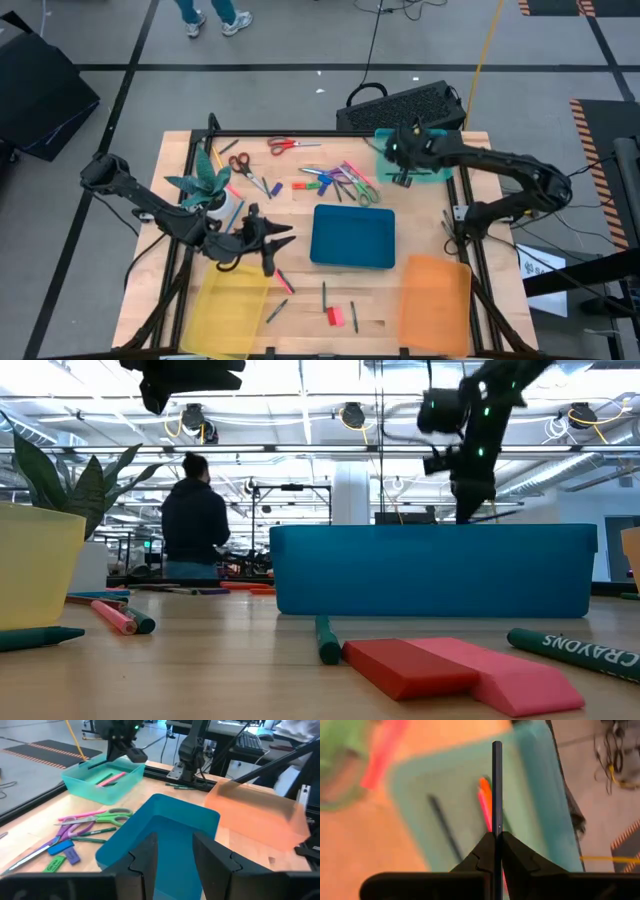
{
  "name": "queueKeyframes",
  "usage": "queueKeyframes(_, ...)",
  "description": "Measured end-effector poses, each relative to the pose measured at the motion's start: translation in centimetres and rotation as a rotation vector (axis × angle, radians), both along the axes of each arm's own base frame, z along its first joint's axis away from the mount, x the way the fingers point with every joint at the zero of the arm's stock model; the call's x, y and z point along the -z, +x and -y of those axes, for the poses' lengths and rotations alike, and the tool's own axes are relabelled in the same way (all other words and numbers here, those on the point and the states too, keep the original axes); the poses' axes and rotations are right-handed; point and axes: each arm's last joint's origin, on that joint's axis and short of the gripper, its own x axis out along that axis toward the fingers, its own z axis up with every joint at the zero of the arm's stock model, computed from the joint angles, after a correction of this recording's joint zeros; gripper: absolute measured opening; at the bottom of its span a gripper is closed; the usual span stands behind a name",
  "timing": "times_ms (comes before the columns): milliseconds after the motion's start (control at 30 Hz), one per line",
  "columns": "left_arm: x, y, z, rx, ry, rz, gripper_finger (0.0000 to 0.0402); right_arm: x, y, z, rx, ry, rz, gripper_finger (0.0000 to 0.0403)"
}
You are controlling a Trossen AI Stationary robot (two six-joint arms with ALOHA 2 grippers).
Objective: Sort crayons/erasers/pens/pencils in bins
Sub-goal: Put the dark blue pencil into the green bin, then put the pink pencil into the green bin
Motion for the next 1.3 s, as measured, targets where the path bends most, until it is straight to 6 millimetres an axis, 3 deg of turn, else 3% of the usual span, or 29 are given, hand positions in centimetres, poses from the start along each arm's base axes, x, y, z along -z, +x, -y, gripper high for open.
queueKeyframes(167,0.1,0.3,-0.9,-0.053,-0.002,-0.007,0.0124,2.6,-1.9,3.3,0.06,0.067,-0.048,0.0013)
queueKeyframes(367,1.1,0.6,-2.9,-0.134,-0.065,-0.087,0.0141,5.5,-2.4,5.4,0.115,0.098,-0.062,0.0028)
queueKeyframes(500,2.4,1.4,-4.1,-0.131,-0.116,-0.167,0.0181,5.8,-2.0,5.8,0.115,0.072,-0.028,0.0075)
queueKeyframes(633,2.7,2.8,-3.6,-0.022,-0.056,-0.252,0.0208,4.8,-1.7,5.4,0.096,0.034,0.012,0.014)
queueKeyframes(833,1.6,5.4,-1.6,0.179,-0.01,-0.563,0.0211,1.4,-1.4,2.4,0.007,-0.029,0.095,0.0208)
queueKeyframes(967,2.0,6.4,-0.9,0.247,0.024,-0.913,0.0211,-1.0,-1.0,-1.0,-0.073,-0.062,0.196,0.0218)
queueKeyframes(1067,2.4,7.6,-0.2,0.363,0.041,-1.081,0.0211,-2.5,-0.7,-3.5,-0.123,-0.07,0.297,0.0216)
queueKeyframes(1200,3.1,9.7,-0.2,0.509,-0.131,-1.163,0.0211,-3.7,-0.3,-6.6,-0.192,-0.049,0.399,0.0208)
queueKeyframes(1300,4.3,11.2,-0.9,0.519,-0.331,-1.203,0.0211,-4.0,-0.1,-8.5,-0.231,-0.017,0.452,0.0204)
